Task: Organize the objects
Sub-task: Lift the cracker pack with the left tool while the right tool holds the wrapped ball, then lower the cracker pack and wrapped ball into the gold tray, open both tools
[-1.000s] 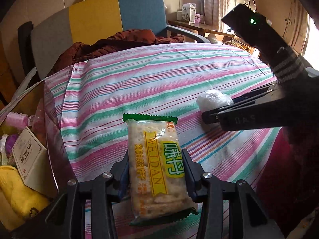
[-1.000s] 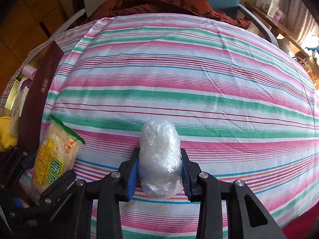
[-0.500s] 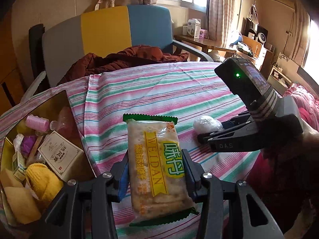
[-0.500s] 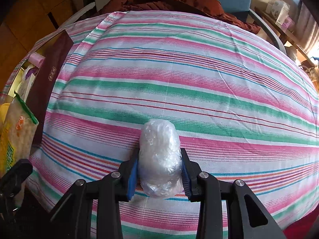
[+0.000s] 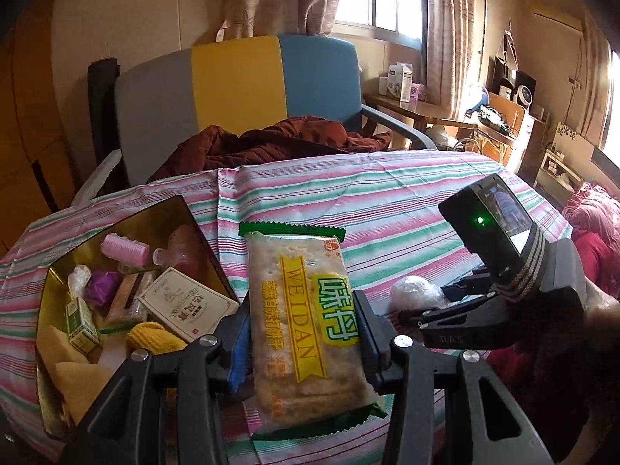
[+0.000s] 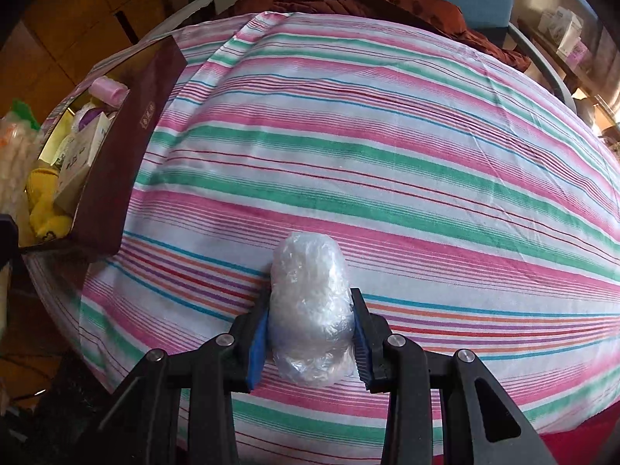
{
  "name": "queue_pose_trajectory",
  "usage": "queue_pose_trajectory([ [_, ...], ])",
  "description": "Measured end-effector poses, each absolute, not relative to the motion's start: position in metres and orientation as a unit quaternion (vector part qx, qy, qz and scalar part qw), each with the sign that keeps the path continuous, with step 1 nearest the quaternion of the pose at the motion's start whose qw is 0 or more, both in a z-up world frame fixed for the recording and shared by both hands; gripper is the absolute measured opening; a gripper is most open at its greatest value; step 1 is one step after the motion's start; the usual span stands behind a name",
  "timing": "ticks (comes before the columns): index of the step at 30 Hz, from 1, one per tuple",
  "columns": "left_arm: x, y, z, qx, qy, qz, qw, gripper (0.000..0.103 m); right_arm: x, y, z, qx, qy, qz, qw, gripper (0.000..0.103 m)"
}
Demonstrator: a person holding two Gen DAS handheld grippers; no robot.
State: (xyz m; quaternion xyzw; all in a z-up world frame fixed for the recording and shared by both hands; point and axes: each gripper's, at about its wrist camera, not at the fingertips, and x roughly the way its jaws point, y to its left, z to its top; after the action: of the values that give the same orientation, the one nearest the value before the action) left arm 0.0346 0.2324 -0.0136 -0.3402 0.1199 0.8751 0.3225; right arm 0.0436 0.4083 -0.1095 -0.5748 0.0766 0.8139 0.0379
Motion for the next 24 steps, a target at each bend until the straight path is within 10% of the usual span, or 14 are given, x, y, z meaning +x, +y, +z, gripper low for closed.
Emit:
queue_pose_trajectory([
  [24,-0.008,0.105,-0.010,-0.358,0.051,0.911,0.200,0.046,0.016,0.324,-0.041,-0.482,0.126,0.866,-0.051,0.038],
])
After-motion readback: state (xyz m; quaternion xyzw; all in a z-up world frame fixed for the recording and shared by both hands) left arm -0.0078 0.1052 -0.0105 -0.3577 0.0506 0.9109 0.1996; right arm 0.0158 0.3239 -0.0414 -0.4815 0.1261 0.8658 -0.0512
